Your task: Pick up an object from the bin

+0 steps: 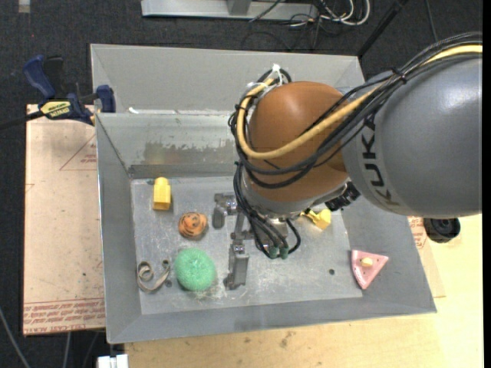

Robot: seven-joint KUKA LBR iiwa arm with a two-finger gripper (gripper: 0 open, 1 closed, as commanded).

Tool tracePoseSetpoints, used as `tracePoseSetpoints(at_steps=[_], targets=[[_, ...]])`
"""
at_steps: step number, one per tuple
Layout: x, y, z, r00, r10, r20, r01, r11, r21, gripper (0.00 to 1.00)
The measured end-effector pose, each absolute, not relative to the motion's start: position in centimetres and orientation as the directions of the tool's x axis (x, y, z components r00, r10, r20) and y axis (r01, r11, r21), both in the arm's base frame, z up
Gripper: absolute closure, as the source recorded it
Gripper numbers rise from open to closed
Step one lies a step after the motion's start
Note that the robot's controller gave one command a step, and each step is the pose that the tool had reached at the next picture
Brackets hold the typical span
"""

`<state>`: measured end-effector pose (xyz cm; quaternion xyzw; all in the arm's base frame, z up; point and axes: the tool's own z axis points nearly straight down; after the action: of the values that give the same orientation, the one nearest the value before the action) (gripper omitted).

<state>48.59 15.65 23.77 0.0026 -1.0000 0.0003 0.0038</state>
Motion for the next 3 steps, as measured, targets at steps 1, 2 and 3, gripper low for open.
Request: tracePoseSetpoints(at_steps=[1, 2, 3], targets=[[48.7, 15.5, 24.2, -1.000, 0.000, 0.000, 0.000, 1.000, 0.001, 0.00], [49.6, 14.6, 18.5, -0.994, 0.109, -0.003, 0.109, 0.994, 0.002, 0.00], [51.5, 12.9, 15.9, -0.950, 0.313, -0.001, 0.313, 0.950, 0.001, 0.00]])
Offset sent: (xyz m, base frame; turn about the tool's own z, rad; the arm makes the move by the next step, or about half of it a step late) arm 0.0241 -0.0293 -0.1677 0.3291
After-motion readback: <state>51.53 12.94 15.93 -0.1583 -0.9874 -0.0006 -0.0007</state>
